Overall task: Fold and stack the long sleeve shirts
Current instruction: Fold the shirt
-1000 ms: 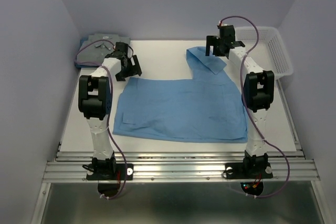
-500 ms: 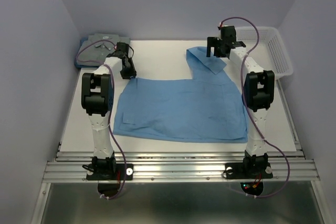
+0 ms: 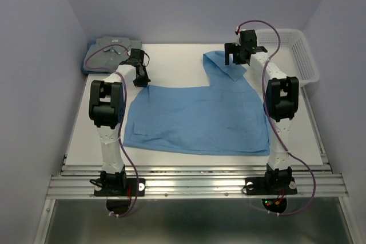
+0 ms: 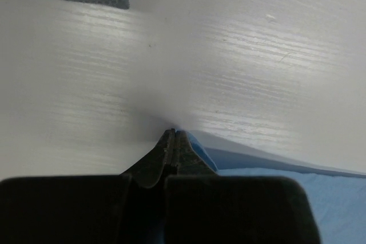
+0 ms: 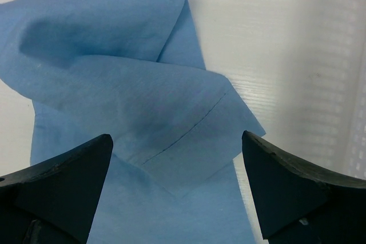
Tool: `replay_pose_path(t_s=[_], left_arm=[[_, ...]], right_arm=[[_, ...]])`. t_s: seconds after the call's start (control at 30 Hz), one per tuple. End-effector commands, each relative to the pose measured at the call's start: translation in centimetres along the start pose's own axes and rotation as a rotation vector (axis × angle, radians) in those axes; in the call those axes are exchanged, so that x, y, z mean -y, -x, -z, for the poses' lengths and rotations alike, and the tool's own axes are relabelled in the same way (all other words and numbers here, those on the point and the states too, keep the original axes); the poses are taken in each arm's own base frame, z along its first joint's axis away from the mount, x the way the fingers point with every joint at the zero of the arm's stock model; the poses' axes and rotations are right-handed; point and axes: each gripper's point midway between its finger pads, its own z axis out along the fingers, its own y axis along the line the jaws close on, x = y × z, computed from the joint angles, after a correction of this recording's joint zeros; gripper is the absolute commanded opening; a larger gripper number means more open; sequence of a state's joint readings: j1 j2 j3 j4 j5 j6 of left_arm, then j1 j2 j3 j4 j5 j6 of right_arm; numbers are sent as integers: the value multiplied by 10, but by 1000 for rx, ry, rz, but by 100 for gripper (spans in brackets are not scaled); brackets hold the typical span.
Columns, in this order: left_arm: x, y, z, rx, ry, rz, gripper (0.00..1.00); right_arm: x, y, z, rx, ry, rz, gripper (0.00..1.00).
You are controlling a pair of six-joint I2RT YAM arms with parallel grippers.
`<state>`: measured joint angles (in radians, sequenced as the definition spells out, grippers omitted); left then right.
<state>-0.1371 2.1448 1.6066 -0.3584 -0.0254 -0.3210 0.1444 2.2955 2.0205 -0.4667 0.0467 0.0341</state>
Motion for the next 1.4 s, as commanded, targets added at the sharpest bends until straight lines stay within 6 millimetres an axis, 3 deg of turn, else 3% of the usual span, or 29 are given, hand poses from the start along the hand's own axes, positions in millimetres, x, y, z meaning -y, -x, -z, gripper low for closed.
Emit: replay_pose_path(t_s=[0.0, 0.17, 0.23, 0.37, 0.4, 0.5, 0.57, 0.73, 0.87, 1.07, 1.17, 1.2, 1.23, 1.33, 1.37], left_arm=[[-11, 25, 37, 108, 61, 22, 0], [-6, 38, 55, 175, 30, 30, 0], [-3, 39, 56, 173, 13, 25, 0], [0, 32, 52, 150, -8, 20, 0], [0, 30, 52, 146, -8, 19, 0], [0, 27, 50, 138, -15, 18, 0], [1, 25, 49, 133, -21, 14, 0], [2, 25, 50, 132, -26, 11, 0], [2, 26, 50, 135, -27, 8, 0], [6, 28, 48, 130, -39, 1, 0], [6, 29, 48, 131, -41, 3, 0], [7, 31, 48, 133, -44, 3, 0], [7, 31, 49, 135, -44, 5, 0], [8, 33, 49, 137, -47, 5, 0], [9, 33, 50, 138, -49, 5, 0]], right_arm=[[-10, 12, 11, 44, 97, 182, 100], [-19, -9, 1, 1, 187, 307, 100], [-41, -18, 2, 3, 272, 402, 100], [-56, -29, 2, 14, 278, 490, 100], [-51, -18, -1, 56, 235, 482, 100], [-46, -11, -16, 76, 182, 447, 100], [-26, -2, -25, 80, 43, 384, 100], [-14, 19, -29, 154, -55, 296, 100], [-14, 20, -38, 173, -62, 292, 100], [-25, 6, -55, 138, 7, 320, 99], [-27, 6, -61, 143, 10, 310, 81], [-27, 8, -63, 148, 4, 305, 64], [-26, 10, -64, 153, -1, 301, 54], [-28, 16, -58, 182, 3, 277, 27], [-30, 28, -47, 213, 13, 278, 24]])
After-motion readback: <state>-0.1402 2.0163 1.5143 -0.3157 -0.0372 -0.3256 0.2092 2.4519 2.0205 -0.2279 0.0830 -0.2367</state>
